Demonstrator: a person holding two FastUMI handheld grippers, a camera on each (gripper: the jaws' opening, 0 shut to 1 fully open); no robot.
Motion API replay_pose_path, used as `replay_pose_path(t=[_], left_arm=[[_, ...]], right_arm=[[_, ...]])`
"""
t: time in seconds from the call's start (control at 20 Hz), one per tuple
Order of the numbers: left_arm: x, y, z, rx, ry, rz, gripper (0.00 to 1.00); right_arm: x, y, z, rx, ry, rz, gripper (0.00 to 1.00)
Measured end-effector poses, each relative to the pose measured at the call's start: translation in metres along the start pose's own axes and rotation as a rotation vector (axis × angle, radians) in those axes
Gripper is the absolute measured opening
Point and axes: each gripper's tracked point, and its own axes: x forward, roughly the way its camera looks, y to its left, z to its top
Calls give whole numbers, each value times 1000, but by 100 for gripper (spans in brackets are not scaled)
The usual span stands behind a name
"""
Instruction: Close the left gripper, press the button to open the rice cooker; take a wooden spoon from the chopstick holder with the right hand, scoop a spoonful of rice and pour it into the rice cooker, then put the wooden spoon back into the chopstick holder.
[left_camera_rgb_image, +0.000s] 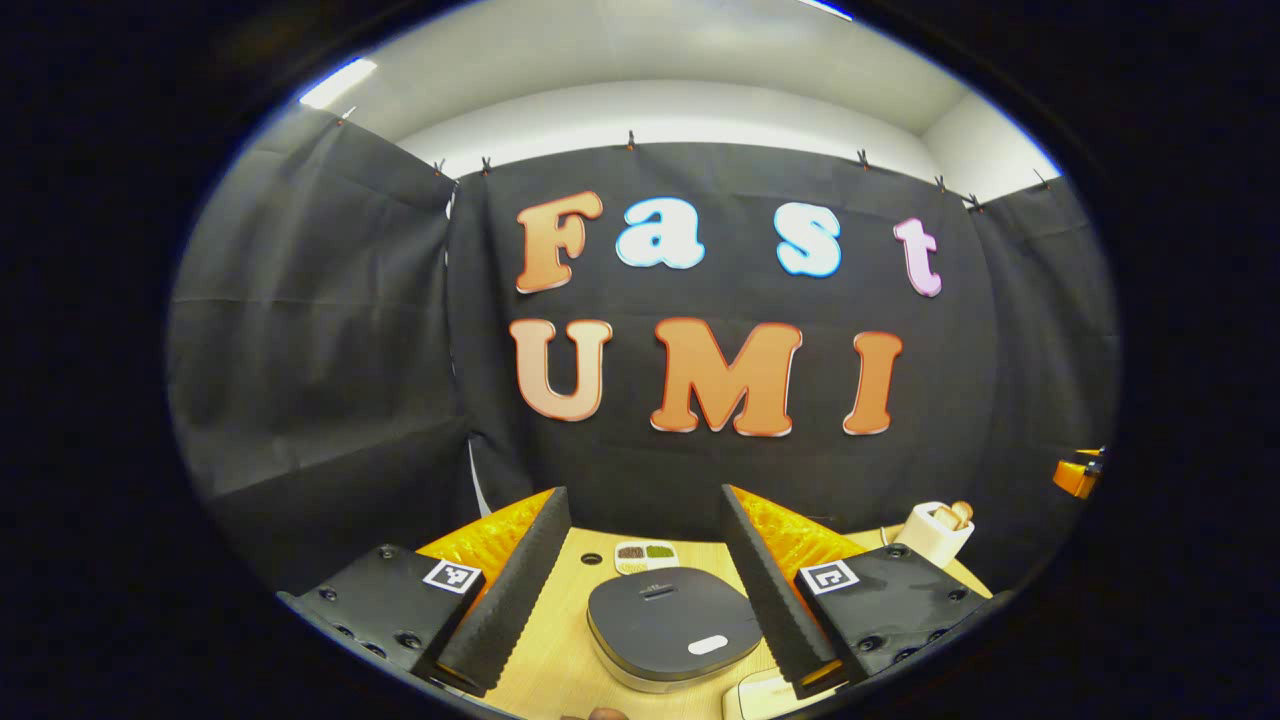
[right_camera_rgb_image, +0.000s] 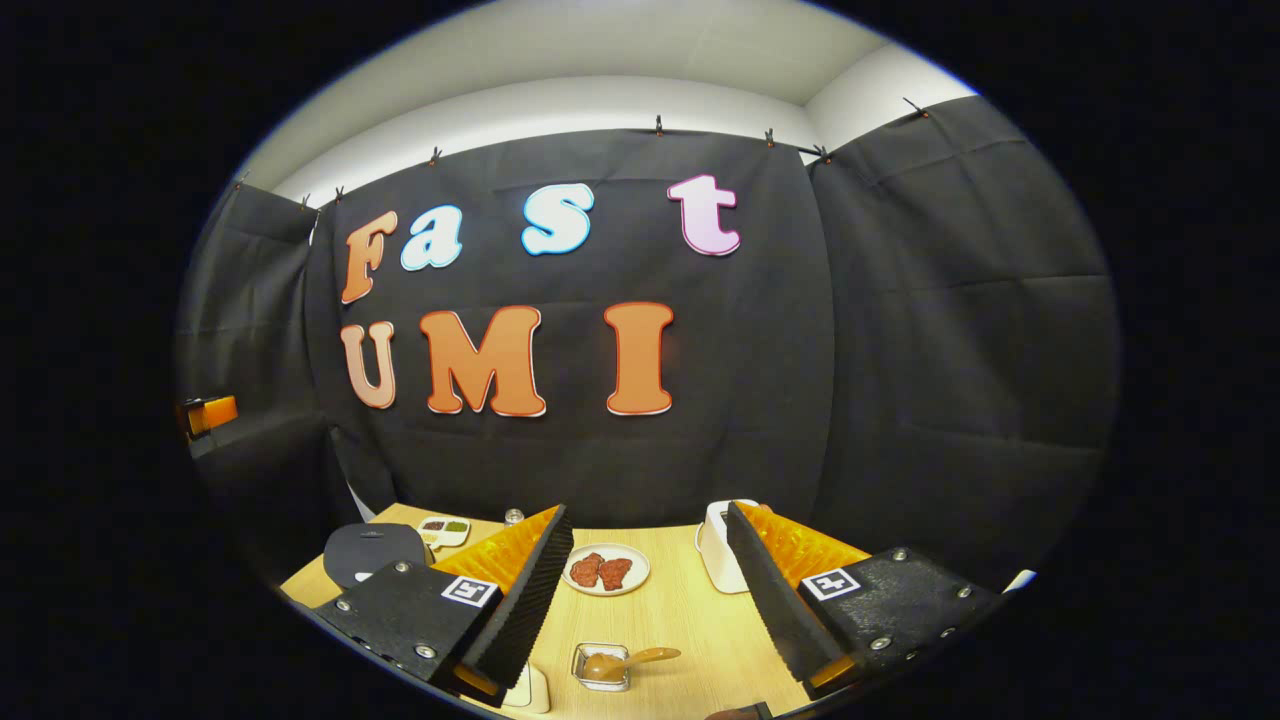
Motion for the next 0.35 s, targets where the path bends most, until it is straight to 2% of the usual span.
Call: replay_pose_path(t=[0.2,0.25,0.3,0.35], left_arm=[[-21,18,4,32,-34,55,100],[-21,19,2,42,-33,61,100],[-21,18,1,40,-30,60,100],[-23,17,0,32,-25,55,100]], right_arm=[[-9,-5,19,-6,-72,-10,95],[-9,-6,17,-13,-74,-9,100],[-9,-6,17,-19,-74,-12,100],[-8,-7,16,-26,-76,-14,95]])
